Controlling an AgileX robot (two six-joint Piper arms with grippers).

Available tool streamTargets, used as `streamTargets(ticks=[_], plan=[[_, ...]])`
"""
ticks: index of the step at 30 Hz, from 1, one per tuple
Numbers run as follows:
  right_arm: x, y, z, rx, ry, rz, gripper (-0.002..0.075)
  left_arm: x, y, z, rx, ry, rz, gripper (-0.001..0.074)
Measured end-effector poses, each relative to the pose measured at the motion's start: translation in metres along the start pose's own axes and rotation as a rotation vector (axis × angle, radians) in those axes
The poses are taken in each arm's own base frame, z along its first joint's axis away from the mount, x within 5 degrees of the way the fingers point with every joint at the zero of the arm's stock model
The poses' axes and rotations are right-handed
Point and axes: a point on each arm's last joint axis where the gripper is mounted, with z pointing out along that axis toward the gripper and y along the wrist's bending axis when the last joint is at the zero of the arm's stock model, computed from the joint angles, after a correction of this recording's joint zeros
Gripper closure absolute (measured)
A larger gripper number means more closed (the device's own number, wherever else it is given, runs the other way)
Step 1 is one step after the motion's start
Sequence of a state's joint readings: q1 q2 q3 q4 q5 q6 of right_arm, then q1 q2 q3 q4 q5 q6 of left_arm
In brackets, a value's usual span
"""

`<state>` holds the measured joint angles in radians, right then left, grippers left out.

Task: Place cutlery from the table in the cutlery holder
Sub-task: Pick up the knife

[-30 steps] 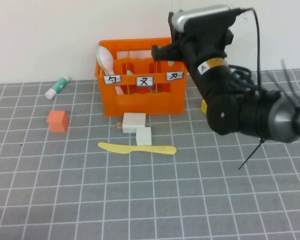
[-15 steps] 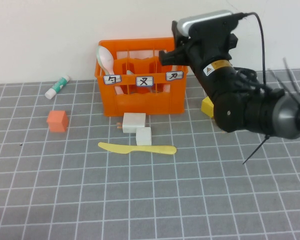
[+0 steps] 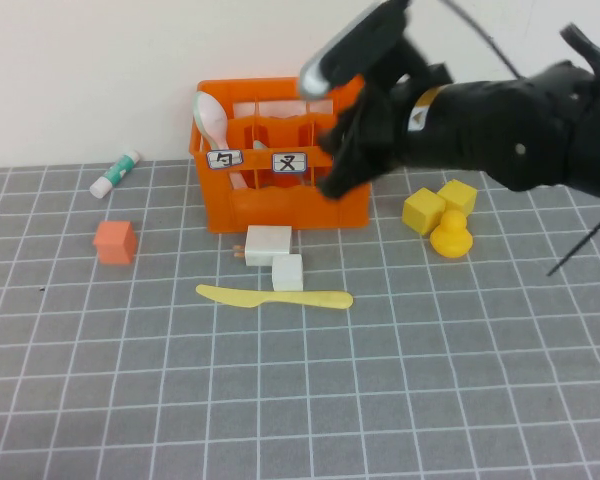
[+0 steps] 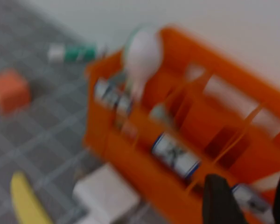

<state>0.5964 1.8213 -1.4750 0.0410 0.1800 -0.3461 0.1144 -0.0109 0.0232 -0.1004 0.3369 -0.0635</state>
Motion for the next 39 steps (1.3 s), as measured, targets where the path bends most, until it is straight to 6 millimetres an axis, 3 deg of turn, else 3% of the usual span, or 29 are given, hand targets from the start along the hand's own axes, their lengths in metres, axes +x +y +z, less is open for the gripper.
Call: streamTargets(ticks=[7, 13, 19, 27, 39], plan=[[-0.004, 0.030, 0.003, -0.187, 0.267, -0.325, 0.0484, 0.000, 0.000, 0.000, 0.000, 0.000, 0.000, 0.0736], [0.014, 0.045, 0.030, -0.363, 0.515, -0.439, 0.0484, 0.000, 0.000, 0.000, 0.000, 0.000, 0.000, 0.0736], [0.032, 0.060, 0.063, -0.469, 0.658, -0.436, 0.0476, 0.000, 0.000, 0.000, 0.000, 0.000, 0.000, 0.0736], [0.050, 0.068, 0.098, -0.499, 0.739, -0.378, 0.0397, 0.000, 0.000, 0.000, 0.000, 0.000, 0.003, 0.0736], [0.058, 0.062, 0.113, -0.382, 0.749, -0.385, 0.0386, 0.000, 0.000, 0.000, 0.000, 0.000, 0.003, 0.0736]])
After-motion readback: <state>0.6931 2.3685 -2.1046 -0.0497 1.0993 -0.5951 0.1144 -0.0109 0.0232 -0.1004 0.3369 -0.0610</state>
